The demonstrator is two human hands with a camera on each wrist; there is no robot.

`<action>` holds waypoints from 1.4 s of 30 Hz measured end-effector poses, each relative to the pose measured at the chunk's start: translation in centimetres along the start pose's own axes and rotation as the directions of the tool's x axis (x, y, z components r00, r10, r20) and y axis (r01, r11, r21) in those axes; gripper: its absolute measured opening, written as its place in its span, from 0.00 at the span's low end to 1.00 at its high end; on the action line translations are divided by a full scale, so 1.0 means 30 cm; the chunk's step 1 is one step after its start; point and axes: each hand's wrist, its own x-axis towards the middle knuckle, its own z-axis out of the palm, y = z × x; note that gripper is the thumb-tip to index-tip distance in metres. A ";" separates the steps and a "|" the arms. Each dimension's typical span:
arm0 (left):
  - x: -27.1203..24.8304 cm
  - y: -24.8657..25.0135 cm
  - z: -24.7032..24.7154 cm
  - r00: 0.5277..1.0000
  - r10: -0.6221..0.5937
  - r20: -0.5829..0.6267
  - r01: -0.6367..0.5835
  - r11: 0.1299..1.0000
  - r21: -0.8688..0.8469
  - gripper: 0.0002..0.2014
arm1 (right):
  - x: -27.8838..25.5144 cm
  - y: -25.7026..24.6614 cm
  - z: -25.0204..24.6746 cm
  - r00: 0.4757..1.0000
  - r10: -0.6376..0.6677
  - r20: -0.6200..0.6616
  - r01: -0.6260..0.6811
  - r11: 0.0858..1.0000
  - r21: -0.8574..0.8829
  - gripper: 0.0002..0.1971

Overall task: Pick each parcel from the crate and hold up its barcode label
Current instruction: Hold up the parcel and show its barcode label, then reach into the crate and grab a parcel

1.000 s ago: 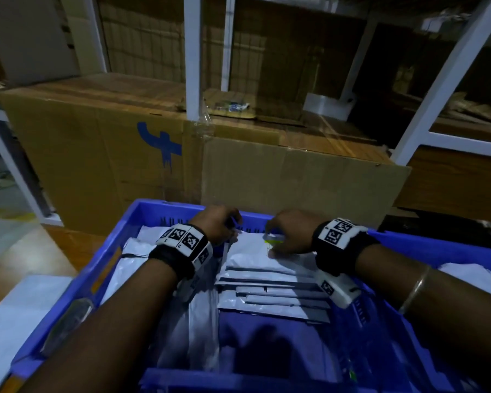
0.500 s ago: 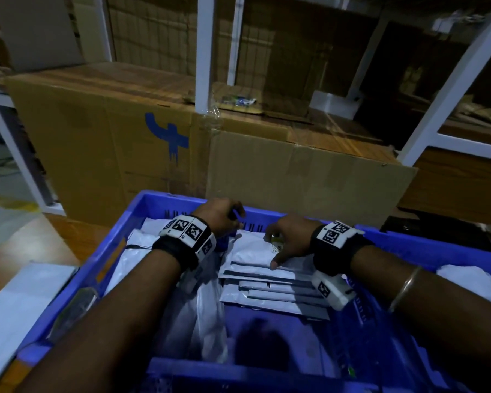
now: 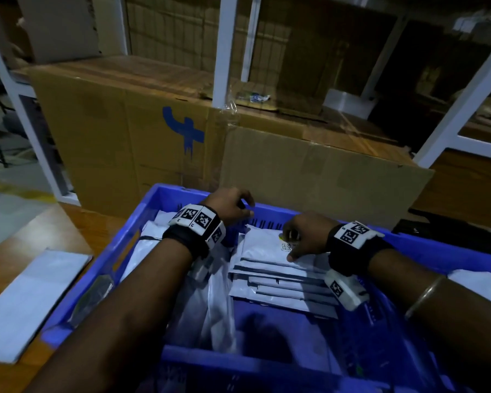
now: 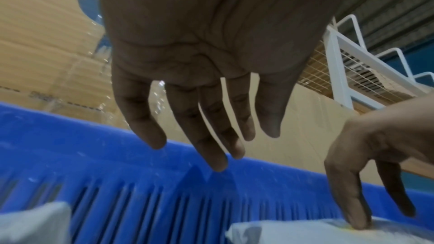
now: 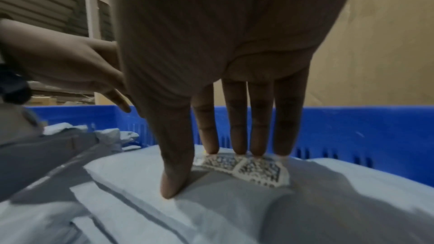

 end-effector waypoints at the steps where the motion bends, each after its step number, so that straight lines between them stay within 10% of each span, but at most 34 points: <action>1: -0.001 -0.002 -0.009 1.000 -0.003 -0.011 0.003 1.000 0.001 0.13 | 0.003 -0.011 -0.005 1.000 -0.017 -0.025 0.017 1.000 -0.003 0.20; 16: -0.013 -0.058 -0.148 0.998 -0.028 0.052 0.026 0.999 0.026 0.18 | 0.082 -0.352 0.021 0.940 -0.339 0.032 0.337 0.940 0.058 0.11; 29: -0.035 -0.102 -0.159 0.999 -0.032 -0.029 0.033 0.999 0.023 0.15 | 0.136 -0.411 0.069 0.935 -0.325 0.143 0.310 0.943 0.118 0.17; 42: -0.047 -0.083 -0.164 0.998 -0.027 -0.058 0.029 0.999 0.033 0.16 | 0.092 -0.369 0.053 0.951 -0.277 -0.140 0.304 0.922 0.239 0.07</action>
